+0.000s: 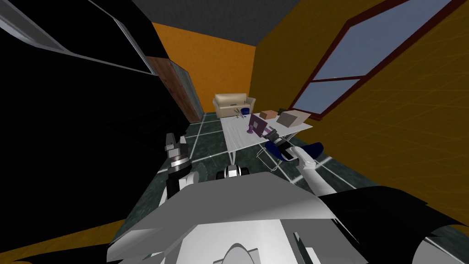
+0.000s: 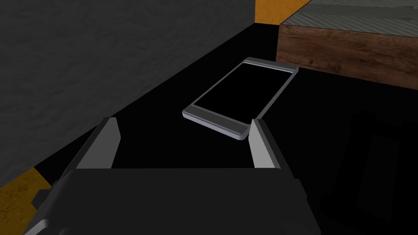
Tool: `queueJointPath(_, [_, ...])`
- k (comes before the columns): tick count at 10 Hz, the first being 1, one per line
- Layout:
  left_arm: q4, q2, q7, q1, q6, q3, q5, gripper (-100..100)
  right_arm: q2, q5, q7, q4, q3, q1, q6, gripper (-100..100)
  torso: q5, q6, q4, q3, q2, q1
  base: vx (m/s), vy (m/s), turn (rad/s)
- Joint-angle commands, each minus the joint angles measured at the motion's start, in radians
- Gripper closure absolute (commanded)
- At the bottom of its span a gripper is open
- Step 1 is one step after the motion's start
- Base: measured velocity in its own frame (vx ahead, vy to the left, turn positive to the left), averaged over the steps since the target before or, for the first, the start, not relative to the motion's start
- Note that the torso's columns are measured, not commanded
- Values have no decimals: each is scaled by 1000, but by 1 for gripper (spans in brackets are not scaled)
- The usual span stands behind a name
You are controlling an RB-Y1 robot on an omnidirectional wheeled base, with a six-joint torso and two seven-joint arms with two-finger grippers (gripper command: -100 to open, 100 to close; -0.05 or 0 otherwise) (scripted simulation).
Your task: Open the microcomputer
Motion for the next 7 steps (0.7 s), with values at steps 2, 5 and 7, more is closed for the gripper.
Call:
queueJointPath(2, [0,0,0,0,0,0,0,0,-87,98,91,72,-24,-25,30,-100,0,0,0,0,-1,0,44,5,121])
queueJointPath(5, [0,0,0,0,0,0,0,0,-144,163,148,121,-41,-44,48,-100,0,0,0,0,0,0,38,7,97])
queueJointPath(7, [0,0,0,0,0,0,0,0,-170,196,178,144,-50,-53,58,-100,0,0,0,1,1,0,25,1,76])
